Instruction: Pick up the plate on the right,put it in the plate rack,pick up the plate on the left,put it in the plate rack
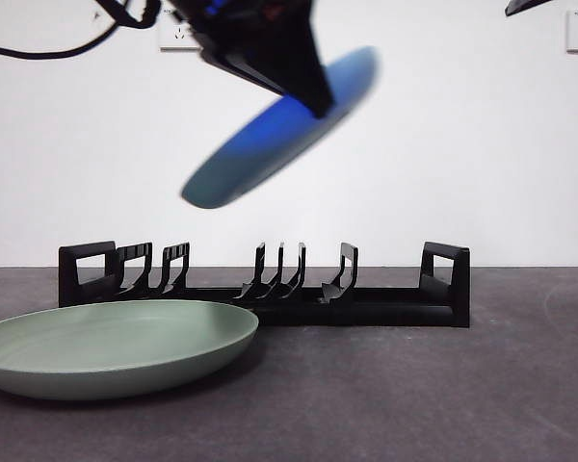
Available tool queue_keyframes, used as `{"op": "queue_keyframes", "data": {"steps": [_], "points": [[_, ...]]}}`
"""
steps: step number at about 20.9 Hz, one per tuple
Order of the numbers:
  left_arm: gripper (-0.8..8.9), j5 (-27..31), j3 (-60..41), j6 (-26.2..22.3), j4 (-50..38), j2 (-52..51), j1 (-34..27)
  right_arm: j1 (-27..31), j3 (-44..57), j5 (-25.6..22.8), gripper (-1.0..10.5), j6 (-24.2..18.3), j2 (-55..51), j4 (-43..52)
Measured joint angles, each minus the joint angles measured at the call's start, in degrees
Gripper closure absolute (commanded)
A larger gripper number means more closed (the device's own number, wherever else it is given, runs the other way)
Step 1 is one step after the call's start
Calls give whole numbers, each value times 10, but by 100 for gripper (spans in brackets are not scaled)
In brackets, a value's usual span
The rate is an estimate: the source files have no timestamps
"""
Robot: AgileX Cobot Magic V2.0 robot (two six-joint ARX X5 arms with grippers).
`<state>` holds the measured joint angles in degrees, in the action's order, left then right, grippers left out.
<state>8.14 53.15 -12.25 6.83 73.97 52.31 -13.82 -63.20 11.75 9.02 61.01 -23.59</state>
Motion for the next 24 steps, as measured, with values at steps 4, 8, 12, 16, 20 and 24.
{"op": "queue_keyframes", "data": {"steps": [4,8,12,16,20,24], "points": [[822,-123,0,75,-44,-40,-110,0,0,-28,729,2,0,0],[822,-265,0,141,-91,-45,-208,0,0,-29,729,2,0,0],[823,-374,0,209,-135,-33,-293,0,0,-29,729,2,0,0],[823,-395,0,256,-164,-16,-348,0,0,-29,729,2,0,0],[823,-405,0,275,-173,-14,-390,0,0,-29,729,2,0,0],[823,-447,0,284,-181,-11,-413,0,0,-29,729,2,0,0]]}}
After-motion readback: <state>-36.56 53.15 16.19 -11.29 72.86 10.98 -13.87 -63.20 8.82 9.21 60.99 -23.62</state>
